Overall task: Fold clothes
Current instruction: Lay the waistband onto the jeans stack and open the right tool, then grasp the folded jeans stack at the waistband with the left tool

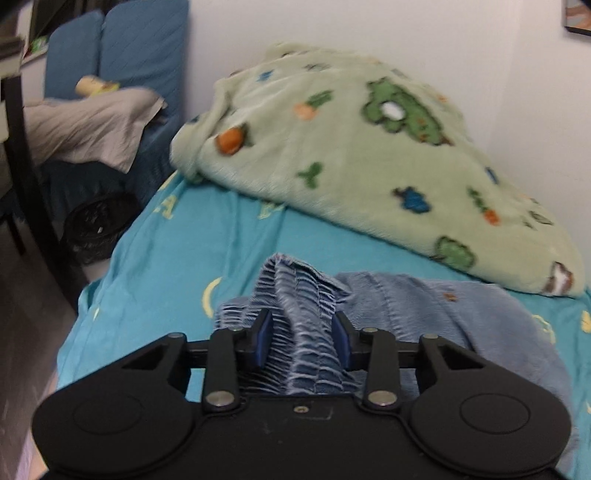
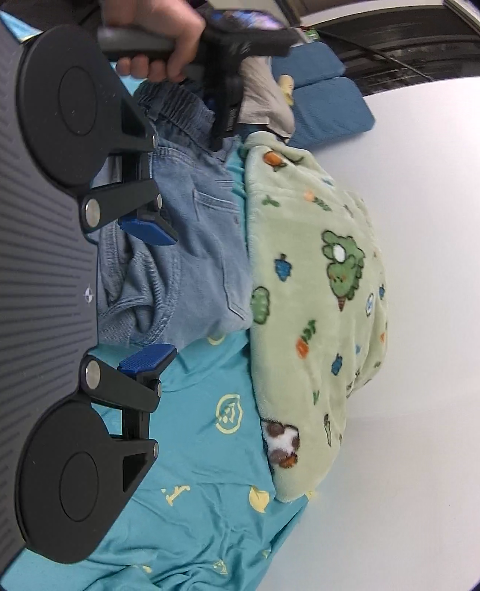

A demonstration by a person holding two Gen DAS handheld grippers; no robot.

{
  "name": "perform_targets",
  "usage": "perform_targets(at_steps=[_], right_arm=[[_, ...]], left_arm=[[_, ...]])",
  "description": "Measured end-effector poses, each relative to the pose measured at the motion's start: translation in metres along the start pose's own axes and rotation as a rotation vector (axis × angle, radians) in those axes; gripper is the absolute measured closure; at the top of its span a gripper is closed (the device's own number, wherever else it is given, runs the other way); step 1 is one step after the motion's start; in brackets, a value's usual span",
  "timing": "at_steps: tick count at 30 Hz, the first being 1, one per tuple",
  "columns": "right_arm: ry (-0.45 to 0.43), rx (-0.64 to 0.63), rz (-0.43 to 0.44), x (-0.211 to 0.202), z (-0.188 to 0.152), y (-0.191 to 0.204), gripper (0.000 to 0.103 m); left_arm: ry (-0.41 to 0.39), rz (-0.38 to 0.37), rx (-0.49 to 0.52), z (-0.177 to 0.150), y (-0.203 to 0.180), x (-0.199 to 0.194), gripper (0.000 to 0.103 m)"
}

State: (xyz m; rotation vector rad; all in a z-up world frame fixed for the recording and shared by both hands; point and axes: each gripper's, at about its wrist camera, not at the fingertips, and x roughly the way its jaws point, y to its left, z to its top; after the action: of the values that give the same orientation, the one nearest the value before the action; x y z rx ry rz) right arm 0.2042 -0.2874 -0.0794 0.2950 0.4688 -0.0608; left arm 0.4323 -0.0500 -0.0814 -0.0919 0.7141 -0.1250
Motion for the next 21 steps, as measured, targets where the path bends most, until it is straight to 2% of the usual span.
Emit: perform_targets(at_steps=[2,5,9,12,14,16,21], right_arm=[[0.0,0.009,0.013,0.0,0.0,-0.002,0.041],[0.009,-0.009,0.009,0.005,-0.003,-0.002,0.041],[0.012,-0.012,0.011,0.008,-0.001,-0.004,0.041],[0.01,-0.012,0.011,0.008,-0.002,-0.006,0.041],[0.01,0.005,0.027,0.008,-0.003,-0.009,0.041],[0.009,0.026,0.042,0.007,-0.003,-0.012,0.041],[-0.022,0.034,0.058,0.0,-0.003,-0.017,0.041]], left_arm=[[0.024,-0.009,-0.025,-0.002,0.007,0.007,0.069],[0.001,-0.035,-0.017,-0.001,0.007,-0.007,0.069],[-0.005,-0.074,-0.015,-0.004,0.005,-0.046,0.055],[-0.022,-0.114,-0.064,-0.019,0.009,-0.086,0.033],[-0.034,-0.14,-0.088,-0.034,0.012,-0.111,0.031],[-0.045,-0.157,-0.134,-0.051,0.015,-0.128,0.024],[-0.053,-0.156,-0.199,-0.081,0.028,-0.123,0.021]])
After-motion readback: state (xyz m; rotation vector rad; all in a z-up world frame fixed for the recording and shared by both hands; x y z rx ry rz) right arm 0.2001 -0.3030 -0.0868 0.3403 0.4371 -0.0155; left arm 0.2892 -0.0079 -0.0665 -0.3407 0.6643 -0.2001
